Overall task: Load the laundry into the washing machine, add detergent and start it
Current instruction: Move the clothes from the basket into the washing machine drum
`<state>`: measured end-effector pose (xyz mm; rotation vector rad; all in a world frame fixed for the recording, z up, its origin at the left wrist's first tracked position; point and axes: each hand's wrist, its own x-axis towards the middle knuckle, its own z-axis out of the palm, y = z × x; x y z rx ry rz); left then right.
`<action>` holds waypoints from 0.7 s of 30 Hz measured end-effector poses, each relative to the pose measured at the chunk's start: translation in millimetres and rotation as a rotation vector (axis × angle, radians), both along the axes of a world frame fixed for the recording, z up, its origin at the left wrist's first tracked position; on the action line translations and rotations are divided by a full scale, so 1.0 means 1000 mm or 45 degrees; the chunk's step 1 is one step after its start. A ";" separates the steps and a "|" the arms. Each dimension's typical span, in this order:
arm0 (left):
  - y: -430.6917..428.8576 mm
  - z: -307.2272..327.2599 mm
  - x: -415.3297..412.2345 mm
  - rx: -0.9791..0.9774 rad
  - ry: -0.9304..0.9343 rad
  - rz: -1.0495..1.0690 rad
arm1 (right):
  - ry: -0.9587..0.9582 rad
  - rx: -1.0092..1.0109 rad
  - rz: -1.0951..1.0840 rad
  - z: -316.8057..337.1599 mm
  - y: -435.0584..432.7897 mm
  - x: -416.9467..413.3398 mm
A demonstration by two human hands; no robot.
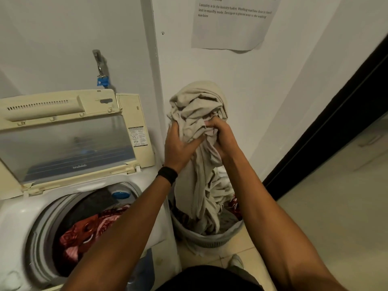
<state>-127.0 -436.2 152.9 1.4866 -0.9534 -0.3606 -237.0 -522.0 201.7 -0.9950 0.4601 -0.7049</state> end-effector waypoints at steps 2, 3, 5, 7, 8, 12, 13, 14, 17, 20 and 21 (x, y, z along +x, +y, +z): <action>-0.003 0.002 -0.001 -0.028 0.053 0.040 | 0.092 -0.218 -0.086 0.000 0.002 0.000; -0.004 0.003 -0.003 -0.042 0.071 0.063 | 0.169 -0.363 -0.153 0.000 0.005 -0.002; -0.005 0.004 -0.006 -0.068 0.081 0.106 | 0.268 -0.574 -0.243 -0.007 0.010 -0.006; -0.007 0.006 -0.007 -0.085 0.121 0.128 | 0.360 -0.754 -0.315 -0.022 0.016 -0.012; -0.009 0.008 -0.006 -0.104 0.171 0.132 | 0.428 -0.812 -0.332 -0.034 0.017 -0.017; -0.015 0.029 0.001 -0.230 0.318 0.161 | 0.690 -0.674 -0.155 -0.103 0.035 -0.042; -0.015 0.033 0.003 -0.252 0.329 0.158 | 0.750 -0.646 -0.102 -0.118 0.041 -0.049; -0.016 0.034 0.004 -0.259 0.335 0.155 | 0.795 -0.669 -0.072 -0.131 0.043 -0.055; -0.014 0.032 0.009 -0.226 0.327 0.176 | 0.924 -0.773 -0.042 -0.134 0.031 -0.063; -0.008 0.022 0.024 -0.176 0.287 0.277 | 0.879 -0.885 -0.188 -0.104 0.012 -0.066; -0.004 0.018 0.029 -0.133 0.213 0.305 | 0.821 -0.901 -0.288 -0.086 0.008 -0.068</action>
